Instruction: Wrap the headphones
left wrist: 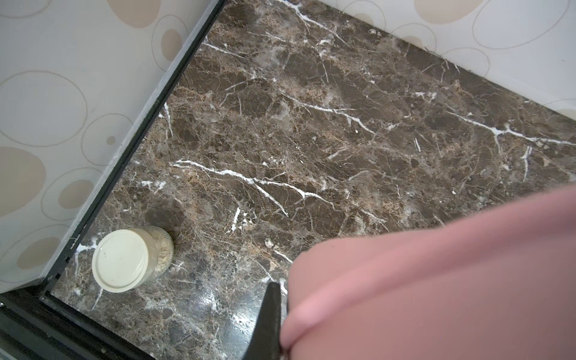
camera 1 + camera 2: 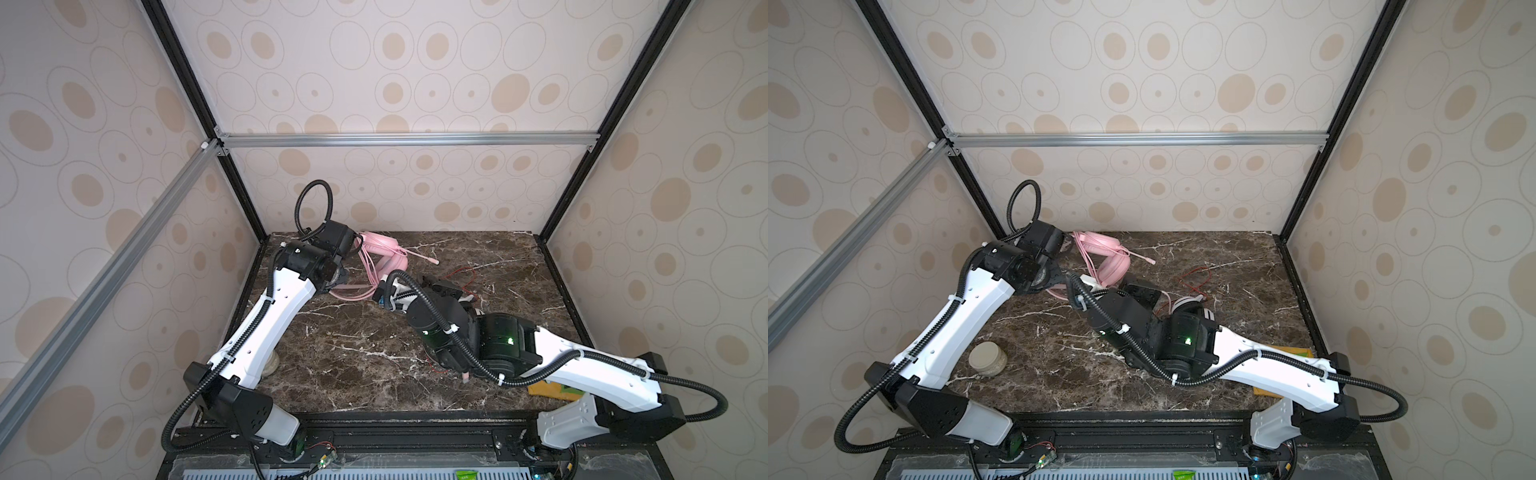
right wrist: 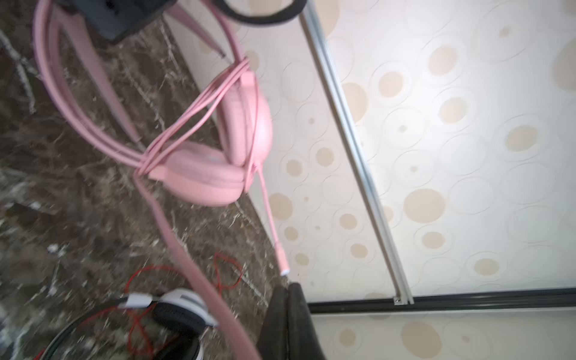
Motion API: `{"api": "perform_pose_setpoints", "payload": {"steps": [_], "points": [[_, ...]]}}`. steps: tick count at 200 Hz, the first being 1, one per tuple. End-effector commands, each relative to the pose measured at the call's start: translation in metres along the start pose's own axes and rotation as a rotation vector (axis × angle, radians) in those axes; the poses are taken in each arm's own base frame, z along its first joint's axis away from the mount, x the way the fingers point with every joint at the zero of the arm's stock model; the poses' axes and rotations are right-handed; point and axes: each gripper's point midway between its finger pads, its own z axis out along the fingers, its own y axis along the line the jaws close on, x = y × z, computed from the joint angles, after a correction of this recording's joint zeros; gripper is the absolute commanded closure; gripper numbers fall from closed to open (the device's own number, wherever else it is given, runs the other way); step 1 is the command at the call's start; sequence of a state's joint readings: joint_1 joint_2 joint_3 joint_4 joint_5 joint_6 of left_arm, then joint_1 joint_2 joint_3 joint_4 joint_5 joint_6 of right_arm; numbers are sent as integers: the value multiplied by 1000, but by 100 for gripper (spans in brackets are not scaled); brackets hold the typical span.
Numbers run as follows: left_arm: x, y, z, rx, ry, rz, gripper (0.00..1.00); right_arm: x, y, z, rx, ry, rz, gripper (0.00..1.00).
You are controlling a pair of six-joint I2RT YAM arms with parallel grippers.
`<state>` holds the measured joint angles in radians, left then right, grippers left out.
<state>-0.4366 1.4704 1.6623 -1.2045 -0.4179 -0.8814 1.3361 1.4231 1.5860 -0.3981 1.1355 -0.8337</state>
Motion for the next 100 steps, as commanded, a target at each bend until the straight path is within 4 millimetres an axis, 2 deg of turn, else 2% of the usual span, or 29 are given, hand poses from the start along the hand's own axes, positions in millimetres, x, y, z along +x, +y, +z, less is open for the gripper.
{"api": "perform_pose_setpoints", "payload": {"steps": [1,44,61,70,86,100], "points": [[-24,7,-16,32,-137,-30,100,-15,-97,-17,291,-15,69,93],[-1,-12,-14,207,-111,132,100,-21,-121,-6,289,-48,69,92],[9,-6,-10,192,-93,159,100,-20,-129,-2,301,-47,47,92],[14,-2,-7,170,-78,177,100,-20,-133,-1,309,-47,39,89],[24,-1,-5,174,-51,217,100,-19,-135,1,307,-62,36,87],[36,-14,-8,263,-27,280,100,-21,-129,3,272,-95,34,84]]}}
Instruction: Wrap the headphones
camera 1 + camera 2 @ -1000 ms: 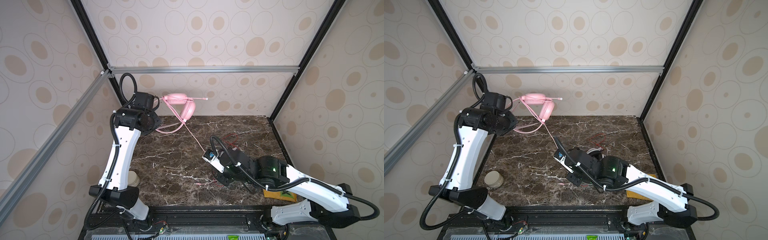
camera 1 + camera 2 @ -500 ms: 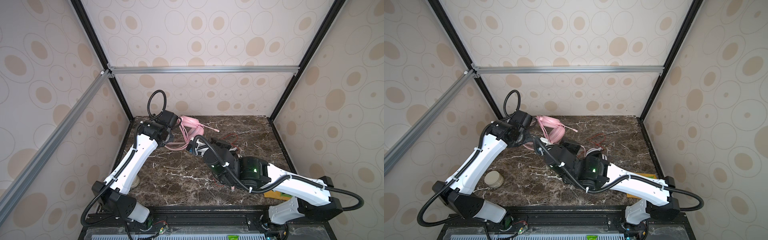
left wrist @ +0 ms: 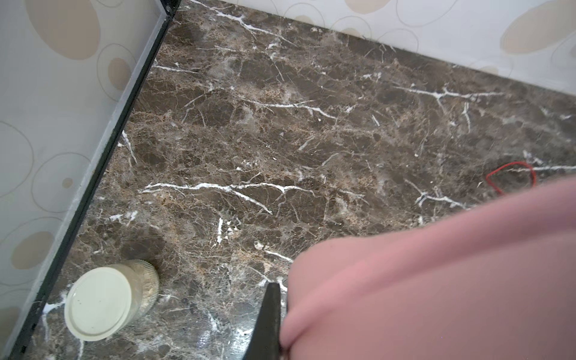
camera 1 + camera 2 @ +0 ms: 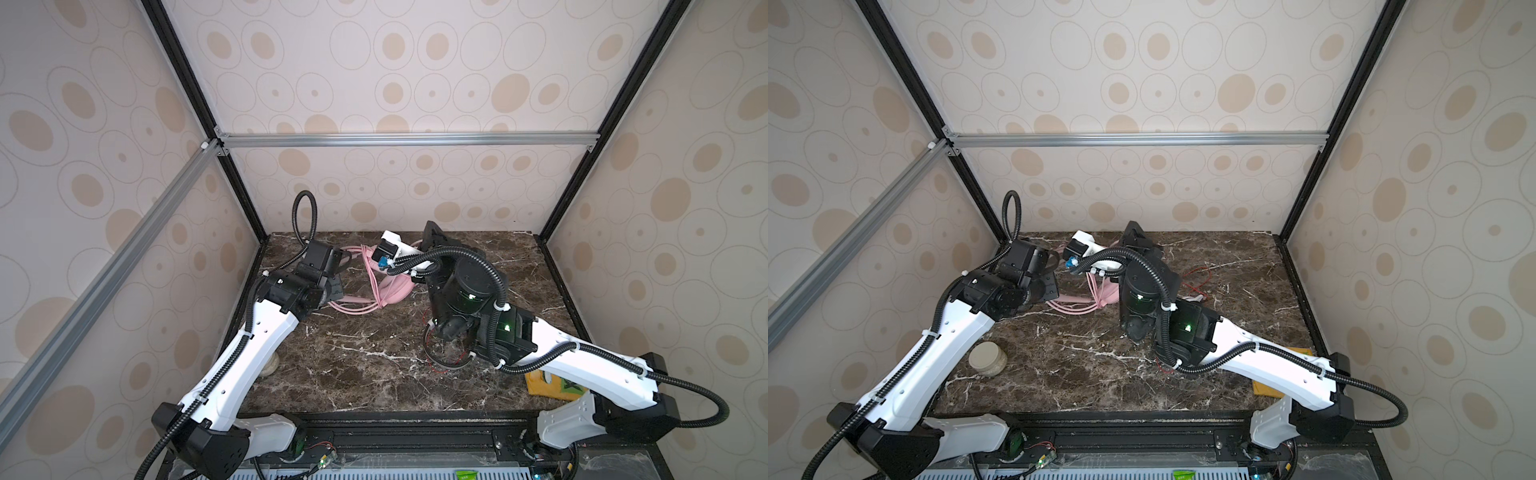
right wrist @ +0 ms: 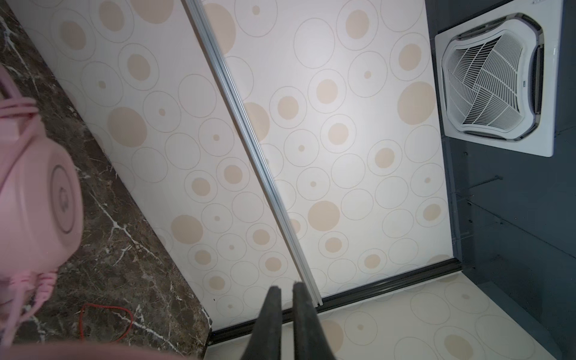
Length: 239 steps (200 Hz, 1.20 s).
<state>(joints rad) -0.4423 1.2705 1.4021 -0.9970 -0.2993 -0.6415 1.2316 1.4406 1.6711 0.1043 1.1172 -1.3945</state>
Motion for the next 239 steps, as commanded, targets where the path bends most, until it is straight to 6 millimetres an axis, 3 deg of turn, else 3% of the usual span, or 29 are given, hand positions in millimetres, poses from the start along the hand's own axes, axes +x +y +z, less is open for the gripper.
{"api": "perform_pose_setpoints", "payload": {"steps": [1,18,46,88,163,191,239], "points": [[8,-15,-2,91,5,103,100,-2,-27,-3,20,-61,91,84],[19,-35,-8,216,22,144,100,-6,-13,-6,-68,-120,126,83],[36,-57,-14,294,60,216,100,-8,9,-9,-233,-173,210,100],[54,-86,-31,394,84,285,100,-5,37,-3,-371,-178,277,100],[69,-103,-52,463,67,343,100,68,65,67,-477,61,496,100],[70,-112,-62,498,55,365,100,85,93,86,-583,128,572,100],[63,-116,-79,537,23,376,100,119,160,97,-830,255,780,98]]}}
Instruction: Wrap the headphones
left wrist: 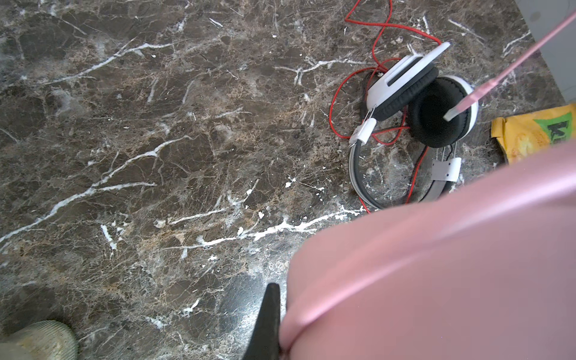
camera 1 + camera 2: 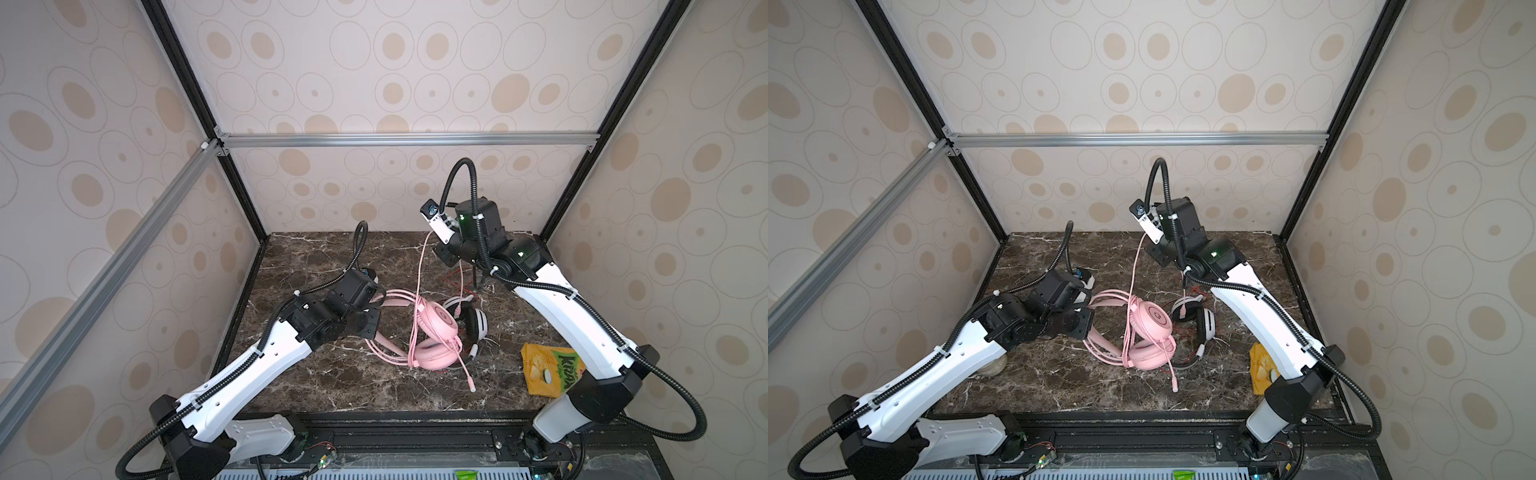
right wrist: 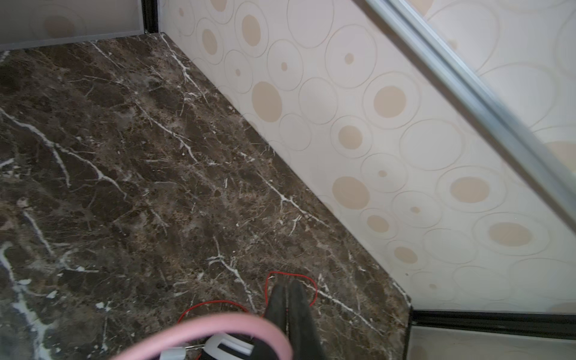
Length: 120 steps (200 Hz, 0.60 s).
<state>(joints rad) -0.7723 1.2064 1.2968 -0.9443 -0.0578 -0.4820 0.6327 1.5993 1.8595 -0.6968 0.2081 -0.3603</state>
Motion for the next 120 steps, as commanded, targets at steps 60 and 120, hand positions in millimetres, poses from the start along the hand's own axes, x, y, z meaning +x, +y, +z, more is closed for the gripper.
{"api": "perform_pose_setpoints", "payload": {"steps": [60,120], "points": [[-60,-24,-64,125,-186,-74,100,85,84,32,-513,172,329,57],[-113,8,-104,-10,-277,-201,100,108,59,-8,-477,16,593,43]]}}
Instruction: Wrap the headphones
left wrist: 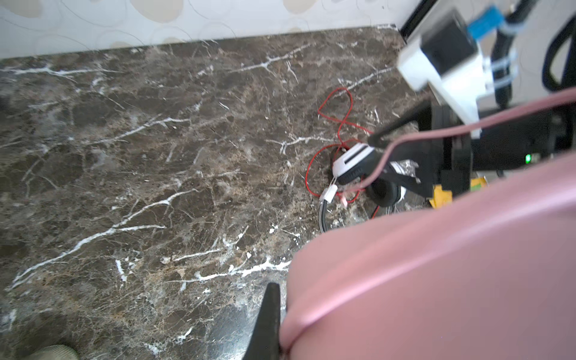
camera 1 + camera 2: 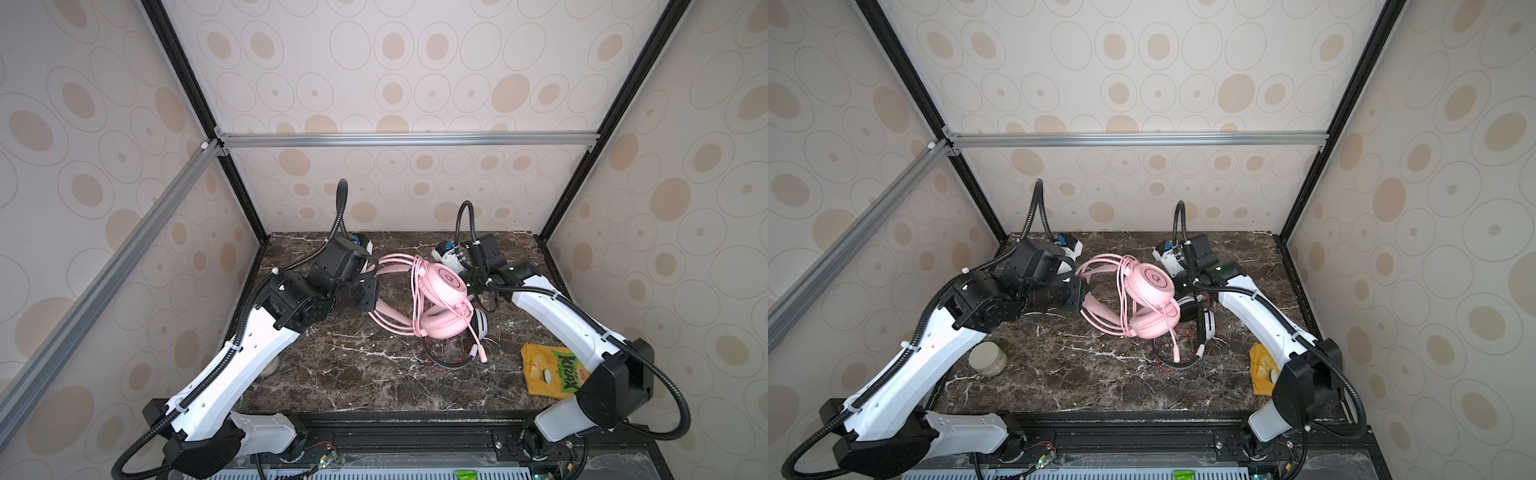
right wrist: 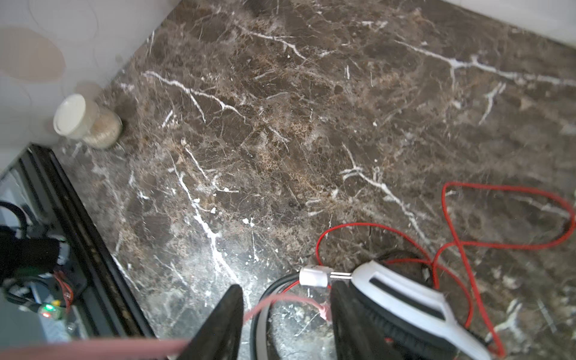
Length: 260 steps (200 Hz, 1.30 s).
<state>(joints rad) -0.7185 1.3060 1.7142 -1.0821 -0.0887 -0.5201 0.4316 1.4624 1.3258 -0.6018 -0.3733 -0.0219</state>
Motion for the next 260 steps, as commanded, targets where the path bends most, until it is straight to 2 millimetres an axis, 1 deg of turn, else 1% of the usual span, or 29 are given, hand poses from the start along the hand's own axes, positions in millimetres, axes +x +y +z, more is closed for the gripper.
{"api": "perform_pose_setpoints", "payload": {"steps": [1,10,22,37,47,52,57,60,62,85,108,121,135,151,173,186,194,211,226,253,260], "points": [[-36,5,-26,-25,-96,-94,100,-21,13,-39,-63,-201,61,42],[-43,3,-29,-25,-106,-96,100,-16,13,-45,-59,-233,56,38],[-54,-2,-34,-16,-117,-95,100,-6,14,-47,-60,-243,39,33],[-62,-7,-36,-5,-123,-92,100,9,18,-43,-83,-216,24,30],[-66,-10,-36,5,-127,-92,100,18,24,-40,-121,-199,16,24],[-67,-11,-36,8,-127,-91,100,22,26,-38,-141,-195,14,18],[-69,-13,-36,16,-129,-93,100,26,28,-36,-158,-195,17,10],[-70,-14,-36,19,-131,-93,100,27,29,-35,-168,-198,21,2],[-70,-14,-36,21,-130,-93,100,28,30,-34,-175,-200,25,0],[-74,-19,-37,44,-135,-96,100,32,33,-24,-226,-227,84,0],[-77,-20,-38,44,-136,-94,100,34,30,-8,-237,-206,150,0],[-79,-21,-38,40,-138,-93,100,35,24,2,-198,-201,188,1],[-81,-21,-38,38,-139,-93,100,33,23,13,-171,-229,213,1],[-84,-23,-38,42,-143,-94,100,35,9,28,-73,-247,288,1],[-88,-26,-36,50,-147,-94,100,41,-17,51,45,-209,406,10],[-90,-28,-35,56,-148,-95,100,42,-28,61,99,-182,412,17],[-91,-29,-34,60,-148,-95,100,43,-36,68,138,-177,417,18],[-93,-32,-33,71,-147,-94,100,38,-50,73,221,-179,392,22],[-95,-34,-34,78,-148,-93,100,35,-58,77,262,-182,376,24],[-95,-34,-35,78,-148,-89,100,29,-55,85,233,-186,354,48],[-94,-34,-34,77,-146,-88,100,27,-52,87,212,-196,349,51]]}}
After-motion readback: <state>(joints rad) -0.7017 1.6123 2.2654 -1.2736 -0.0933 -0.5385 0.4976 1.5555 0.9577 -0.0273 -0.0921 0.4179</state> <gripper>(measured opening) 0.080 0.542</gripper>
